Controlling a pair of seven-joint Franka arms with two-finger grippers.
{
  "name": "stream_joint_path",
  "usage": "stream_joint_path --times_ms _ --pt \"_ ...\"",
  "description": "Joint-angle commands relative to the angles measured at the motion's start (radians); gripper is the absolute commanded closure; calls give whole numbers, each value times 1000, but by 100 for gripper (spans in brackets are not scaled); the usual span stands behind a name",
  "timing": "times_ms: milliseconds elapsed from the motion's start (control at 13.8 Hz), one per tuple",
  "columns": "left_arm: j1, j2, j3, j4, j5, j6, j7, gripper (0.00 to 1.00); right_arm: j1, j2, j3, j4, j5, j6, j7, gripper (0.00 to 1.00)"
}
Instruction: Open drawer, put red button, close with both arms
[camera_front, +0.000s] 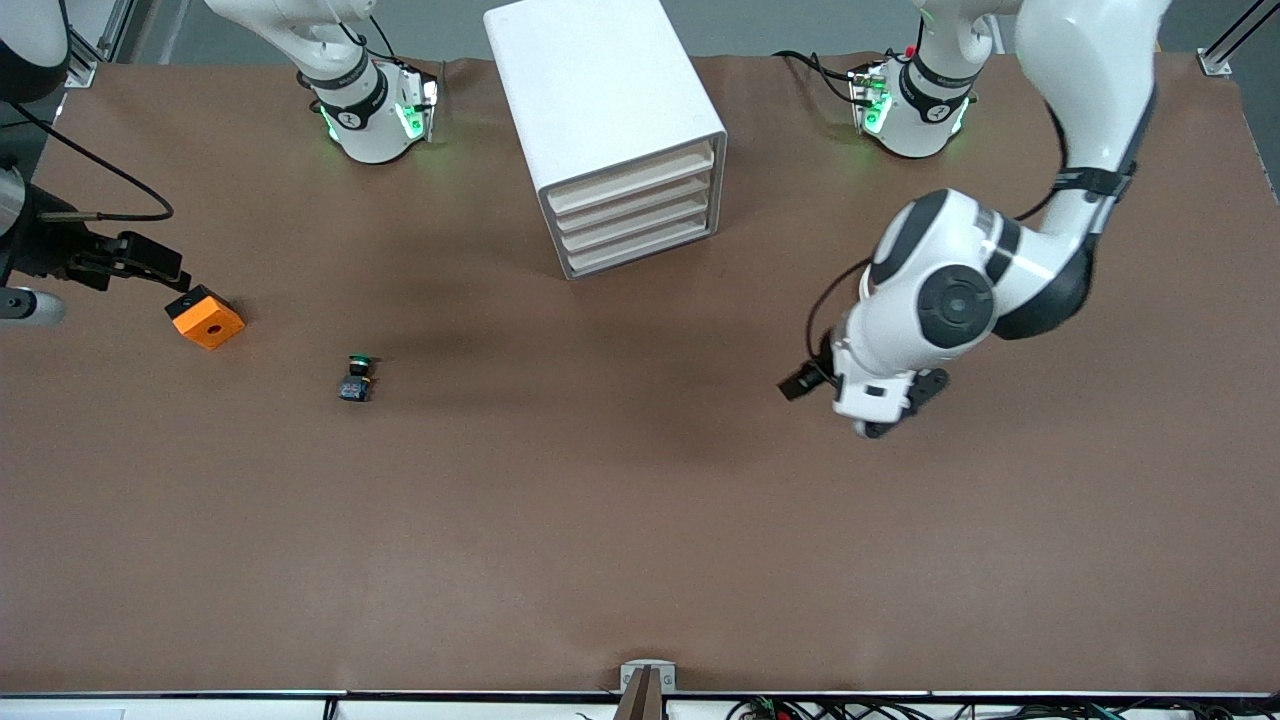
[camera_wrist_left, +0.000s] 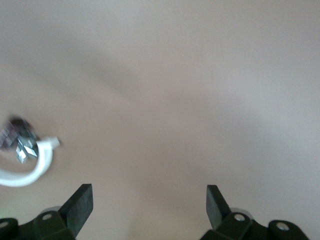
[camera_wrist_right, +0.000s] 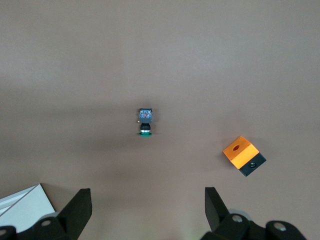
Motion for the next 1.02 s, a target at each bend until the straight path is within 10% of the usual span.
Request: stream_joint_path --times_ms 0,655,945 --pt "37 -11 -7 40 140 -29 4 0 -16 -10 18 64 -18 -54 -8 0" --pt "229 -219 -12 64 194 -107 430 0 -35 -5 5 129 -14 -71 1 0" --pt "278 -351 29 58 44 -176 666 0 -33 -5 5 129 -15 -70 -5 0"
